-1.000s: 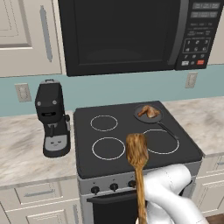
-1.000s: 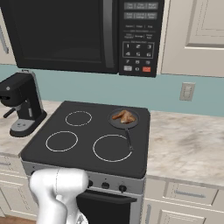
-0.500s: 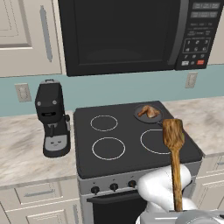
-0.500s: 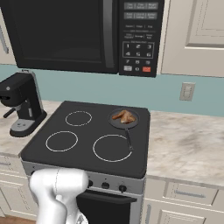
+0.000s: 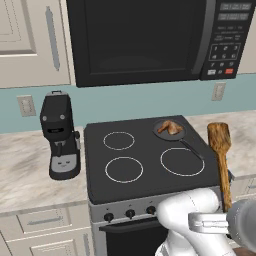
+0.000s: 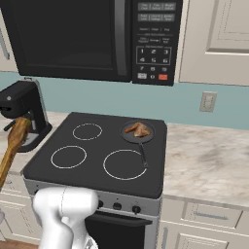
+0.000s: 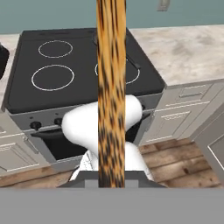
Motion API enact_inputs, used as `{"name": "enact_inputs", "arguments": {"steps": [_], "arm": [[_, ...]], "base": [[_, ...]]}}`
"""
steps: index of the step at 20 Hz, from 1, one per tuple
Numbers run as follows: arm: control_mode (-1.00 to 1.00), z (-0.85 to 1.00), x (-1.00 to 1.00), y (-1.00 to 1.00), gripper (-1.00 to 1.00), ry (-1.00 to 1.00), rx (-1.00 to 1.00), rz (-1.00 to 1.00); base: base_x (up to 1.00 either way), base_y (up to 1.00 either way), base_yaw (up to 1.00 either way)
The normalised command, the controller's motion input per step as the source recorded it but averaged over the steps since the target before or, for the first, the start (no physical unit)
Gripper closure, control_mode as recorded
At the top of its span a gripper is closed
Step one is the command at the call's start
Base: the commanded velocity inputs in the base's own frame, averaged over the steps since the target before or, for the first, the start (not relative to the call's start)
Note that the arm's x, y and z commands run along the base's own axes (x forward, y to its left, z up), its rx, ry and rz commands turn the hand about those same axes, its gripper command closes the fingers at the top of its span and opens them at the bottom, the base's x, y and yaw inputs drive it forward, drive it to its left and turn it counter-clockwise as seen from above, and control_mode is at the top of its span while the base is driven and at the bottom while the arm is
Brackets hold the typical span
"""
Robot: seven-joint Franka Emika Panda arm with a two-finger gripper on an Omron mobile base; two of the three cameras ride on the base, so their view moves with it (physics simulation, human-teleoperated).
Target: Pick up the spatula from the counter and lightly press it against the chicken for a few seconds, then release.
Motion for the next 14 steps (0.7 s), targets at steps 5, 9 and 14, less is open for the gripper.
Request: {"name": "enact_inputs", "arguments": {"steps": [5, 9, 14], "arm": [[-1.00, 0.05, 0.25, -0.32, 1.00, 0.05, 0.02, 0.00], [-1.00, 0.00, 0.41, -0.13, 1.00, 0.04, 0.01, 0.00], [-1.00, 0.00, 0.53, -0.21, 1.00, 0.08, 0.00, 0.00]], "base": [[0.00, 0.00, 0.00], [0.00, 0.00, 0.00], [0.00, 0.00, 0.00]]}}
